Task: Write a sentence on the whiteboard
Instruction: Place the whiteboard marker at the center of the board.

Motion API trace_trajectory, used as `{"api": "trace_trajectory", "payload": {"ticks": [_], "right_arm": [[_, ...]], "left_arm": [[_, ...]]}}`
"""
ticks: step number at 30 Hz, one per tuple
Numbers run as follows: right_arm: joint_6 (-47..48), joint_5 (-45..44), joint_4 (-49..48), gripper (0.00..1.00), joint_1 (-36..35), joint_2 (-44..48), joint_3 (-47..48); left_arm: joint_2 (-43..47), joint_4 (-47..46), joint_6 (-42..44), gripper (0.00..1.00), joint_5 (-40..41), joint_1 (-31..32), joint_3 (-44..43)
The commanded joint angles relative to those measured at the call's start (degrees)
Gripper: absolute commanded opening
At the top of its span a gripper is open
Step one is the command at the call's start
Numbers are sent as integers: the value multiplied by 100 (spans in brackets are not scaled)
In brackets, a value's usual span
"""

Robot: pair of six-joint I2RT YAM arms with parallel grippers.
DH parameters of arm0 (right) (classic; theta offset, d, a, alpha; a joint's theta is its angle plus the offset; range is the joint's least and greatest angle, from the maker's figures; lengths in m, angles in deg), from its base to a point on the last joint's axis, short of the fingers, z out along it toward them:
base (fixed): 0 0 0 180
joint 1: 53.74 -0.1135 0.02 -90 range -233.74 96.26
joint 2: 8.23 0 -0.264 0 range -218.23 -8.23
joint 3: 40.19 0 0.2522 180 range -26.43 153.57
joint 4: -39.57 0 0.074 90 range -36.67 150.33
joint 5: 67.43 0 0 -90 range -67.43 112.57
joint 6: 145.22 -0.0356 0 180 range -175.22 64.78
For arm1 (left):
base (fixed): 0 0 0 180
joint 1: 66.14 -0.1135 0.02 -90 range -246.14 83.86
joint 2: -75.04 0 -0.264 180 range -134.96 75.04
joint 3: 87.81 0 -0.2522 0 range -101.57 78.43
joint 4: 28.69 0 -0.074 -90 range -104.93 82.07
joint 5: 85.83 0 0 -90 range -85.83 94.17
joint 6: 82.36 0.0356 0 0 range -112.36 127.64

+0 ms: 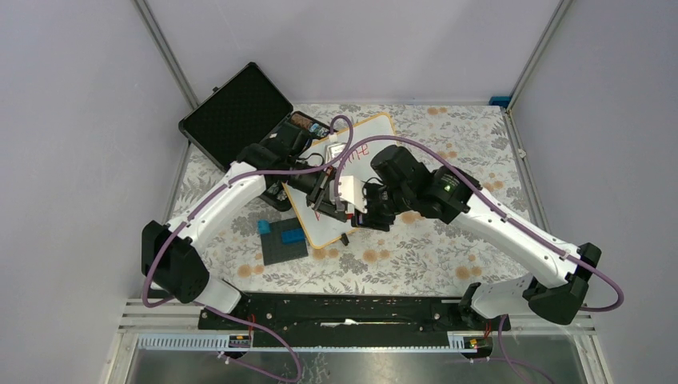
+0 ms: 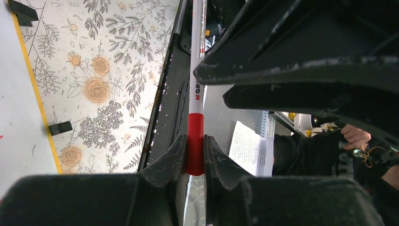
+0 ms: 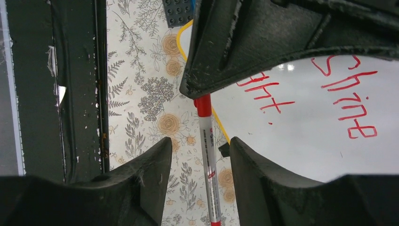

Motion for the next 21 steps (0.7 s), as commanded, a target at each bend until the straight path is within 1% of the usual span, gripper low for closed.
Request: {"api": "trace_trajectory", "payload": {"ticks": [1, 8, 13, 21], "right_arm": [[176, -294, -117, 53, -250, -71, 121], [304, -553, -126, 42, -404, -89, 4], [404, -716, -103, 43, -491, -97, -78], [472, -1022, -182, 40, -587, -114, -190]], "left_arm": [[-57, -131, 6, 0, -253, 34, -39], [-59, -131, 5, 0, -275, 37, -20], [-89, -131, 4, 0, -362, 33, -42], [-90, -95, 5, 0, -387, 51, -37]]}}
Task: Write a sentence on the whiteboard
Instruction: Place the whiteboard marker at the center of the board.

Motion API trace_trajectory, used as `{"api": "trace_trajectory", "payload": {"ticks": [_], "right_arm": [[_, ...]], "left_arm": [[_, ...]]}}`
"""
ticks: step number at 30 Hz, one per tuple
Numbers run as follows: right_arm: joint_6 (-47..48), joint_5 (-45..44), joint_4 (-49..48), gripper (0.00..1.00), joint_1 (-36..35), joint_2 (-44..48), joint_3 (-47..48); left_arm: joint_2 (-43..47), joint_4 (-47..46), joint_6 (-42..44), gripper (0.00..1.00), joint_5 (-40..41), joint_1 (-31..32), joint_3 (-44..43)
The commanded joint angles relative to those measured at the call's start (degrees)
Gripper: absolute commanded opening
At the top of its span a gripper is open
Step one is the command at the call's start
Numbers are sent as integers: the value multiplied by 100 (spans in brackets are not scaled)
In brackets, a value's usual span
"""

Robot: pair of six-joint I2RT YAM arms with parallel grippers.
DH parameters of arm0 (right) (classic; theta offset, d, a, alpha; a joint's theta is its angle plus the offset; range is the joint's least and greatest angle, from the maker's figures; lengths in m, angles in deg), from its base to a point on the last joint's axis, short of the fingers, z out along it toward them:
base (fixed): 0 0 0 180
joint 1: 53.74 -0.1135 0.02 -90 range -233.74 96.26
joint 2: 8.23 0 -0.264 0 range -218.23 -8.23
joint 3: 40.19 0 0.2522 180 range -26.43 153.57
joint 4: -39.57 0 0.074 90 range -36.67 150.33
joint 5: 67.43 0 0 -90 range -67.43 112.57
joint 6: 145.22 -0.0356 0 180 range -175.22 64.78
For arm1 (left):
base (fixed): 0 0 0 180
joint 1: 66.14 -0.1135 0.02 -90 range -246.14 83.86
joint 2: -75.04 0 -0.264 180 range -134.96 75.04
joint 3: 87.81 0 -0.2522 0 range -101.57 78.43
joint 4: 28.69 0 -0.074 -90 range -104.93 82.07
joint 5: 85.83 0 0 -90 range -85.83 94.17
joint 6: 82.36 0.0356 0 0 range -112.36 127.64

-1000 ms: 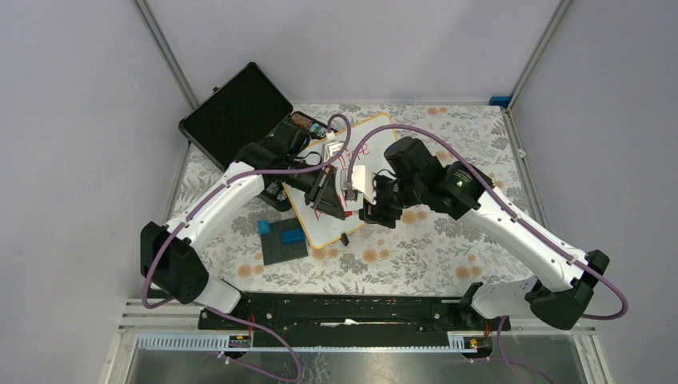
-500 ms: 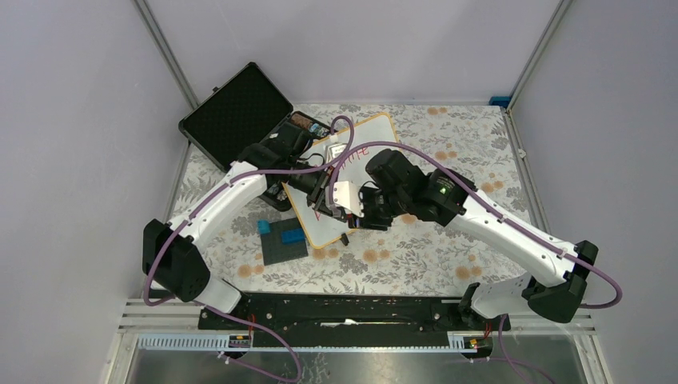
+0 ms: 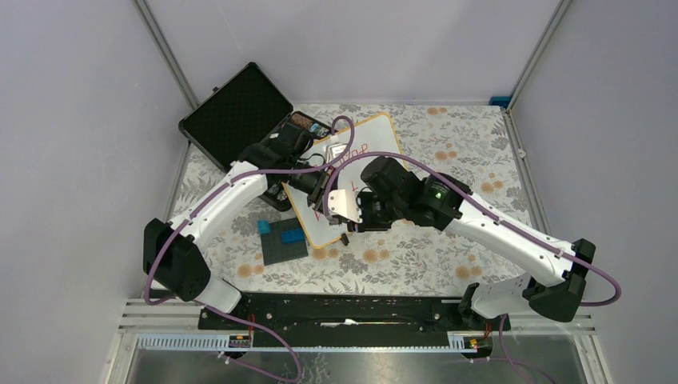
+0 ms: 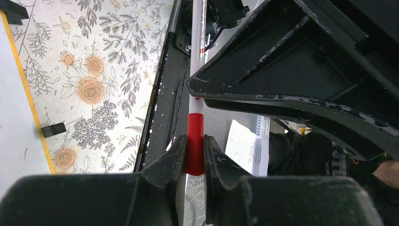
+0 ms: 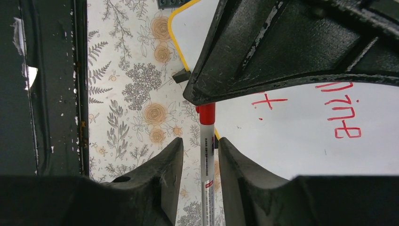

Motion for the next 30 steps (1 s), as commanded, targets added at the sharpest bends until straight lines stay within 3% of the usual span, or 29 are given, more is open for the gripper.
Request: {"api": "trace_trajectory", "payload": {"ticks": [1, 6, 10, 17, 20, 25, 30], "right_arm": [[109, -321, -179, 40, -99, -24, -74], [135, -506, -241, 38, -122, -38, -144], [103, -574, -273, 26, -142, -37, -151], [-66, -626, -274, 10, -144, -8, -158], [-174, -632, -275, 8, -144, 74, -221], [-422, -762, -338, 7, -145, 217, -422], [-779, -606, -510, 7, 60, 390, -513]], "left_arm": [[6, -99, 16, 0, -255, 30, -25], [19, -102, 21, 0, -314, 35, -20], [45, -99, 36, 0, -281, 37, 16], [119, -95, 164, 31, -96, 31, -18], [156, -86, 191, 53, -36, -22, -66], [384, -387, 22, 77, -55, -475, -148], [583, -728, -466, 86, 209, -1031, -244]]}}
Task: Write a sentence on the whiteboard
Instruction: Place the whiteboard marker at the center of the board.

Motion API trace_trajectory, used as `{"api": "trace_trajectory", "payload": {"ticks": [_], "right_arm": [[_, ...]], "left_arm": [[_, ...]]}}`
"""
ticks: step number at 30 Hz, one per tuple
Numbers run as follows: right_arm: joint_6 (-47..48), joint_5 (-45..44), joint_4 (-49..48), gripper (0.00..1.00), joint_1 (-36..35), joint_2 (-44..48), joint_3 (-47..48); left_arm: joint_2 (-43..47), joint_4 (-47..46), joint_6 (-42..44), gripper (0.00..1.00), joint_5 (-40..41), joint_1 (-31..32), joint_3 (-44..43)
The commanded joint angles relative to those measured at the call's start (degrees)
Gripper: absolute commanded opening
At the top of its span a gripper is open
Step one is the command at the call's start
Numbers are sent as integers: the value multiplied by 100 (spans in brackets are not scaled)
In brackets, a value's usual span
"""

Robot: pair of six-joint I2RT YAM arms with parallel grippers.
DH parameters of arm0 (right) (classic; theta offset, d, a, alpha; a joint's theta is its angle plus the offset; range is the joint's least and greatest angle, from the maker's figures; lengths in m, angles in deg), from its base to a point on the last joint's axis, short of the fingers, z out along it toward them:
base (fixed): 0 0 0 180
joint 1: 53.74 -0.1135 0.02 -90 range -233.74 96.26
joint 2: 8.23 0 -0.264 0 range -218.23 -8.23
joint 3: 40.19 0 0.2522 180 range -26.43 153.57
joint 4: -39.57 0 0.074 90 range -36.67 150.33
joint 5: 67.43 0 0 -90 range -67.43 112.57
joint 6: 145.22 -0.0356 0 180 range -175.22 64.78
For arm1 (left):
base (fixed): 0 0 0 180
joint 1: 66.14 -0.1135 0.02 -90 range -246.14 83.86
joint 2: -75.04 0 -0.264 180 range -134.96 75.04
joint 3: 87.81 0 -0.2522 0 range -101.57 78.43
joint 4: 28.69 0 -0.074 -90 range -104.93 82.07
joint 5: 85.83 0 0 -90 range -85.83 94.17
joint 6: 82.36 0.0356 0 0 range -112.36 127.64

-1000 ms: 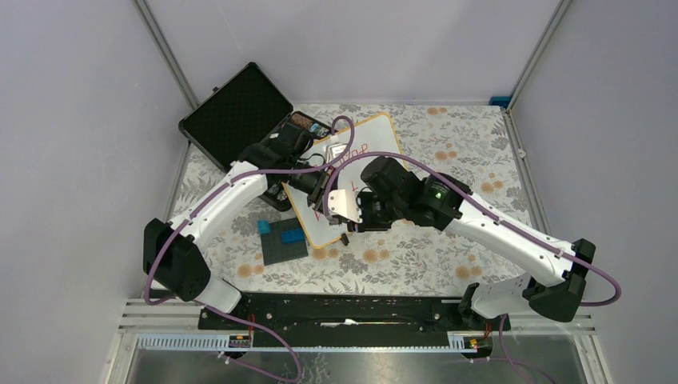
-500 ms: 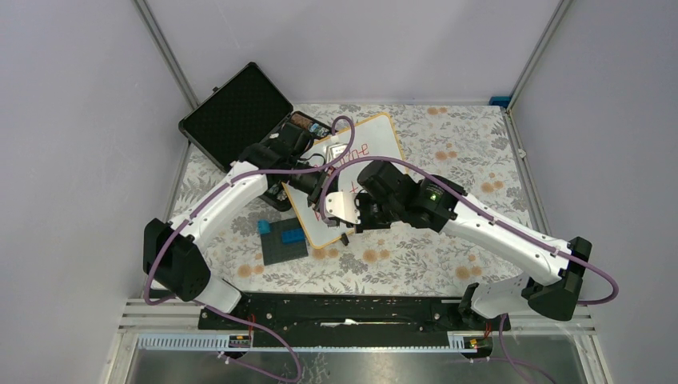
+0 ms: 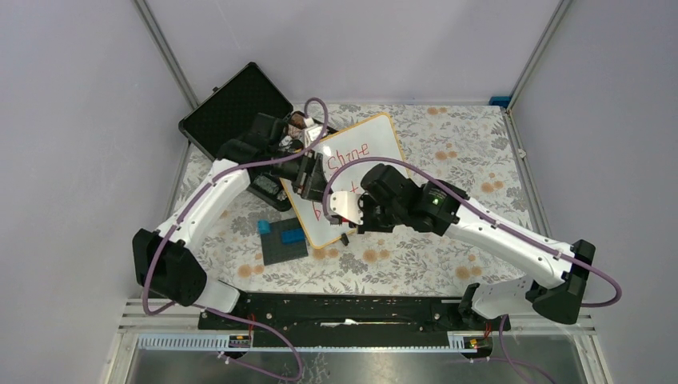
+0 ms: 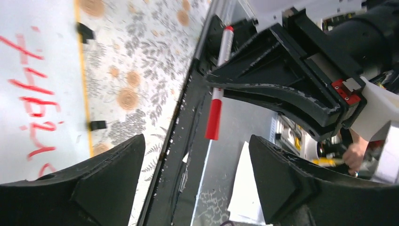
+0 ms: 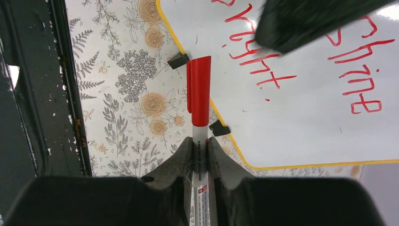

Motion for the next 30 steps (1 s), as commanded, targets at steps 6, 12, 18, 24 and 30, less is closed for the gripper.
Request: {"api": "trace_trajectory", "payload": {"ticks": [6, 12, 18, 24, 30], "right_arm": [[-909, 1137, -283, 6, 1390, 264, 275], [-1304, 2110, -245, 6, 2835, 230, 378], [-1634, 2774, -239, 6, 4300, 43, 291], [-1682, 2994, -279, 5, 5651, -810, 225], [-1908, 2458, -908, 6, 6294, -1582, -32]], "left_arm": [[840, -1341, -929, 99, 1030, -1015, -392], [907, -964, -826, 99, 2118, -1689, -972], [1001, -828, -774, 99, 2187, -2746, -1119], [1122, -651, -385, 99, 2555, -3225, -904], [1240, -578, -149, 99, 3224, -3354, -523]]}}
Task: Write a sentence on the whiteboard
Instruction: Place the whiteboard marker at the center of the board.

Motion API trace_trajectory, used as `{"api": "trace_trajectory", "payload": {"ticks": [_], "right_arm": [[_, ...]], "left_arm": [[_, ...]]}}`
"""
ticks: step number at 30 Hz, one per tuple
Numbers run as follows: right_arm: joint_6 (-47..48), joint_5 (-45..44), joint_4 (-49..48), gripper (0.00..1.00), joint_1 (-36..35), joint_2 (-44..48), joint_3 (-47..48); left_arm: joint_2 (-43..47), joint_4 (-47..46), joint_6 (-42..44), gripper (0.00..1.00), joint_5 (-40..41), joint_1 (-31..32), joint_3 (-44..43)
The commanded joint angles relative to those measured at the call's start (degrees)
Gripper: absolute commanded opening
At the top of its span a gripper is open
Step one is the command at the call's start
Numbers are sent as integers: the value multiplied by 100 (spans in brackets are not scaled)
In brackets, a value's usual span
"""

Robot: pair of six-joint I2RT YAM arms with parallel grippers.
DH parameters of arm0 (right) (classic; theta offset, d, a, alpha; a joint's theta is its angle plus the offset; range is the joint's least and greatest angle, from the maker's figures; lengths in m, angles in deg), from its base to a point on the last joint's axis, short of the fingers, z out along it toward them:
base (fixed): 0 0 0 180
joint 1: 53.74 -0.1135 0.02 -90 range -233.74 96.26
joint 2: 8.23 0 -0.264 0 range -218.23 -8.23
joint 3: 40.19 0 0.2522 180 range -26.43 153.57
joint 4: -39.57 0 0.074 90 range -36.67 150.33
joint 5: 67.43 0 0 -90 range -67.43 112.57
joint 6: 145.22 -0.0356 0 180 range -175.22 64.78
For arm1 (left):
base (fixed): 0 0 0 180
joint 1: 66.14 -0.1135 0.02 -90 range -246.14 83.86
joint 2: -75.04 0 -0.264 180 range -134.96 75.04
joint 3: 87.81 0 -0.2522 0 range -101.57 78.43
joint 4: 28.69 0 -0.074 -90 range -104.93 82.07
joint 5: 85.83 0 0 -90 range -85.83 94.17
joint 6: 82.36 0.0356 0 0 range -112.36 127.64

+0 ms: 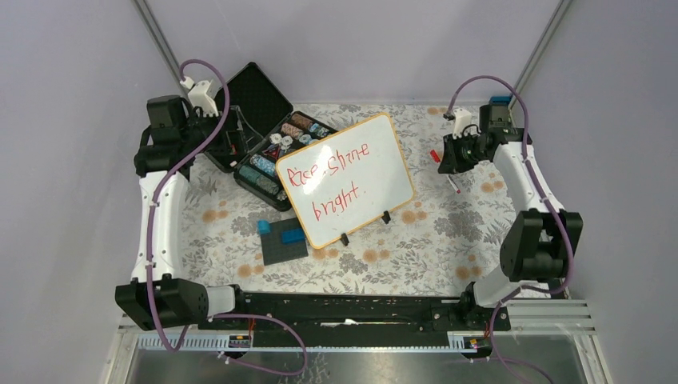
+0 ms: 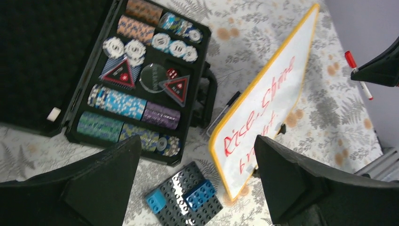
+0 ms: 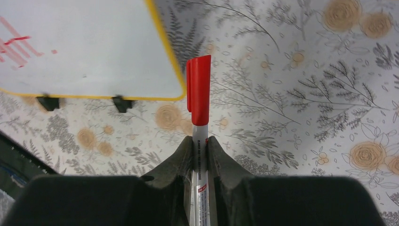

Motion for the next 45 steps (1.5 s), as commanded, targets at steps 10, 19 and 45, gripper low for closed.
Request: {"api": "trace_trajectory", "payload": {"ticks": [10, 19, 45], "right_arm": [[-909, -1075, -1620, 9, 362, -1168, -635], [-1100, -1485, -1889, 8, 388, -1910, -526], [-1261, -1306, -1638, 58, 397, -1657, -460]], "left_arm": [[434, -227, 226, 99, 433, -253, 987], [881, -524, 378, 99, 21, -253, 1946], [881, -404, 387, 99, -233, -254, 1828]]}}
